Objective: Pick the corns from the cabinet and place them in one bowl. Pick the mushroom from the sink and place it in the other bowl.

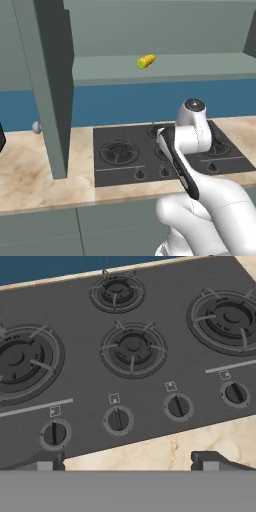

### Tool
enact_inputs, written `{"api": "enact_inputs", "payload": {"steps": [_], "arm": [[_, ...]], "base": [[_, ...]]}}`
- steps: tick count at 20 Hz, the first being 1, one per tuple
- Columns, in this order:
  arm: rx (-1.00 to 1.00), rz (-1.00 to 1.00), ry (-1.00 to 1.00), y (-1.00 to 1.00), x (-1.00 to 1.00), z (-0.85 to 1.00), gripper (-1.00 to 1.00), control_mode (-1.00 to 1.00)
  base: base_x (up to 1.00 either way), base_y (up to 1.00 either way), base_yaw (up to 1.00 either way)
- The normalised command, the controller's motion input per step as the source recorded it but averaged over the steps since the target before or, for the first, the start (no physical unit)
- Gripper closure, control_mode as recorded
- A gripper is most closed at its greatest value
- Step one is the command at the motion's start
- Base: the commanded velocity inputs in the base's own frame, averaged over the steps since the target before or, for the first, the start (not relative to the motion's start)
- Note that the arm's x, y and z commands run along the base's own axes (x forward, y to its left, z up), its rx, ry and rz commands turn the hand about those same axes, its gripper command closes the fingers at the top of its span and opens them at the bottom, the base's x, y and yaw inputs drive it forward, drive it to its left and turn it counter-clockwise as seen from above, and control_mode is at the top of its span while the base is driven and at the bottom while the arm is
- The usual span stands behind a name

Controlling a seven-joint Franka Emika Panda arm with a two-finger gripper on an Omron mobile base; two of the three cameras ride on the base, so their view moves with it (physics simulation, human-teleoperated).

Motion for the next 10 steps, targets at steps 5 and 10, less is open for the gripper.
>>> {"api": "enact_inputs", "payload": {"steps": [5,10], "arm": [[0.00,0.00,0.00,0.00,0.00,0.00,-1.00,1.00],[0.00,0.00,0.00,0.00,0.00,0.00,-1.00,1.00]], "base": [[0.03,0.00,0.00],[0.00,0.00,0.00]]}}
